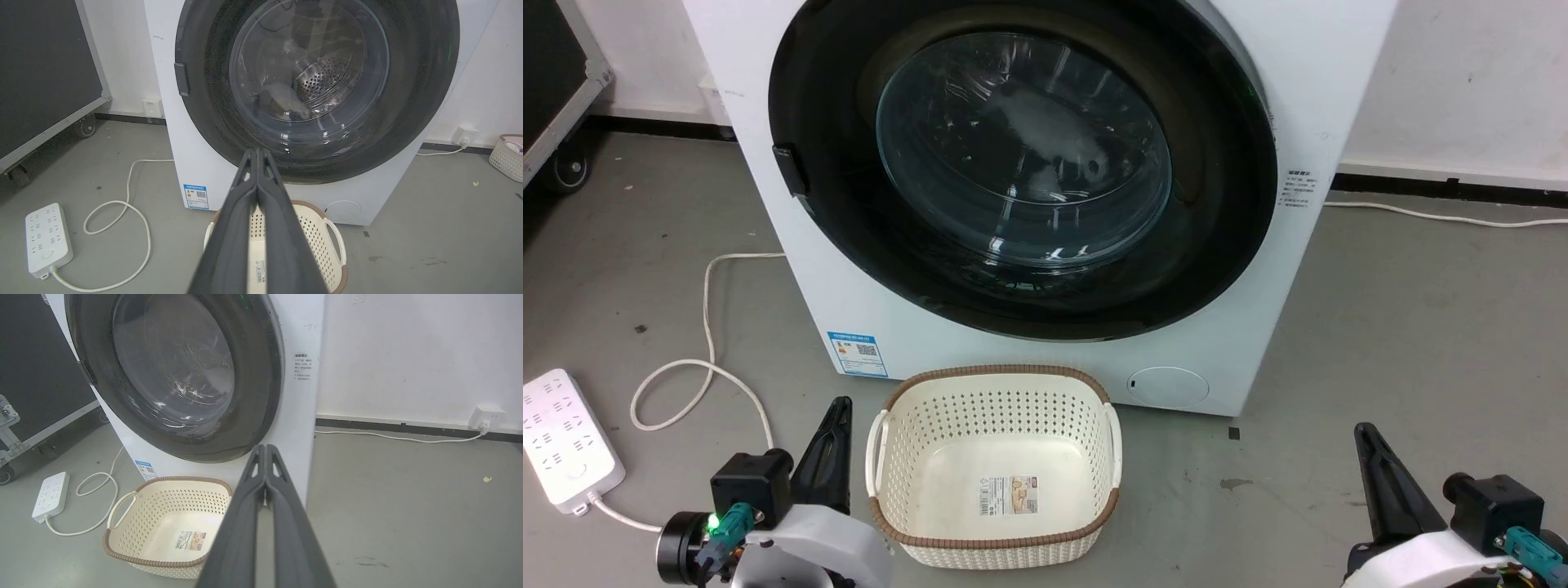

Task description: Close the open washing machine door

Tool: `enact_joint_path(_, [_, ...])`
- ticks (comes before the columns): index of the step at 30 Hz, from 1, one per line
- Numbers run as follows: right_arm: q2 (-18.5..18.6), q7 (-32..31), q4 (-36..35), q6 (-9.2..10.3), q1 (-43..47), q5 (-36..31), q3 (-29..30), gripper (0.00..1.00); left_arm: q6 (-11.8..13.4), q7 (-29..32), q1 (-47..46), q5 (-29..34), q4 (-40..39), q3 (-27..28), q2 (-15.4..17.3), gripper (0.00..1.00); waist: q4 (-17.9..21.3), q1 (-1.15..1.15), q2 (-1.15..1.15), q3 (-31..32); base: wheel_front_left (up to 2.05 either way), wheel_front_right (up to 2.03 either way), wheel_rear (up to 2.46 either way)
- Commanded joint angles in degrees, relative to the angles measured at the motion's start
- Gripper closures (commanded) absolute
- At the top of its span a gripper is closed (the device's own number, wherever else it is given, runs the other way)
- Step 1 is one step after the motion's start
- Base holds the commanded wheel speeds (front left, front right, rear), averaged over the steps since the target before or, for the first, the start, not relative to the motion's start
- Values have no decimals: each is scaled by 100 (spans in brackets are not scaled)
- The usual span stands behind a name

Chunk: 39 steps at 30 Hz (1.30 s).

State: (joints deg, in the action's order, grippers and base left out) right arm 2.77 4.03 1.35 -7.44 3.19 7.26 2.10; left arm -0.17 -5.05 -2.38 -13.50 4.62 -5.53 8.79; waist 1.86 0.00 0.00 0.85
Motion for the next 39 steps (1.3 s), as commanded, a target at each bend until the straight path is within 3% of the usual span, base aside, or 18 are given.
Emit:
enact_joint_path(1, [4,-35,-36,-2,-87,-65,-13,100,7,28,74,86,-43,40,-38,100,-5,0,0,-2,0,0,0])
enact_joint_path(39, [7,-220,-86,-3,-204,-398,-112,100,12,268,157,722,-254,298,-317,100,-96,0,0,-44,0,0,0])
